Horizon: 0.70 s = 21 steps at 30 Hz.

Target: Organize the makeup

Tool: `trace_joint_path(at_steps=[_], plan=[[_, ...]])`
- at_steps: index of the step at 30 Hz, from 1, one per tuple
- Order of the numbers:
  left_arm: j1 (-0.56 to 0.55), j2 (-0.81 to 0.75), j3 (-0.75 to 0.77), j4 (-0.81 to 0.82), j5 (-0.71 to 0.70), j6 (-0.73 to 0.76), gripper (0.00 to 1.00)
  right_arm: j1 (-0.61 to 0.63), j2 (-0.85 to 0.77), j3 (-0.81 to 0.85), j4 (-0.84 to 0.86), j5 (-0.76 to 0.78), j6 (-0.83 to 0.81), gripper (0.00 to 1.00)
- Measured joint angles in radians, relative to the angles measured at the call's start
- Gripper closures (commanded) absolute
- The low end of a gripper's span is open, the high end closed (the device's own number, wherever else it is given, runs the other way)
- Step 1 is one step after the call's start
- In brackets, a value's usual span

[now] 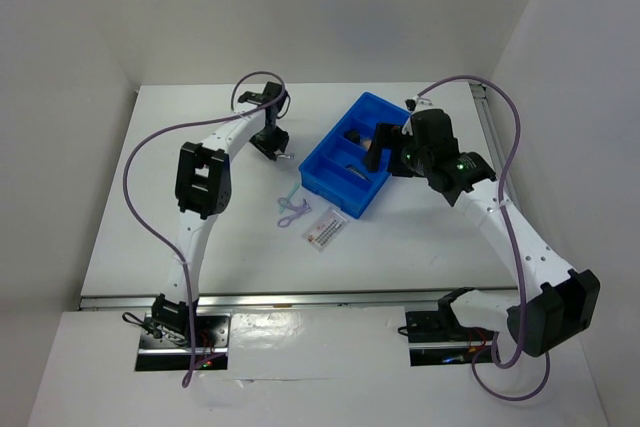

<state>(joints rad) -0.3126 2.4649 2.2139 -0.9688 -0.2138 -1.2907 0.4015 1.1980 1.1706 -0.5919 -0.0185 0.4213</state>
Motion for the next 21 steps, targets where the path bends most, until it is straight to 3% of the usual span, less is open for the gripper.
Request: trace_joint_path(at_steps=[8, 9, 11, 16, 21], plan=[[0.001, -0.015, -0.037, 0.018, -0.006, 0.023, 0.82, 0.000, 0.006, -0.002, 0.013, -0.027, 0.000, 0.00], [0.001, -0.018, -0.039, 0.020, -0.008, 0.033, 0.92, 0.000, 0.007, -0.003, 0.016, -0.029, 0.000, 0.00], [0.001, -0.021, -0.041, 0.022, -0.016, 0.047, 1.00, 0.000, 0.008, -0.007, 0.022, -0.032, 0.000, 0.00], [0.001, -0.076, -0.087, 0.013, -0.028, 0.101, 1.00, 0.000, 0.009, -0.015, 0.026, -0.026, -0.005, 0.00], [-0.001, -0.349, -0.320, 0.196, 0.061, 0.191, 1.00, 0.000, 0.006, -0.020, 0.030, -0.006, -0.015, 0.00]])
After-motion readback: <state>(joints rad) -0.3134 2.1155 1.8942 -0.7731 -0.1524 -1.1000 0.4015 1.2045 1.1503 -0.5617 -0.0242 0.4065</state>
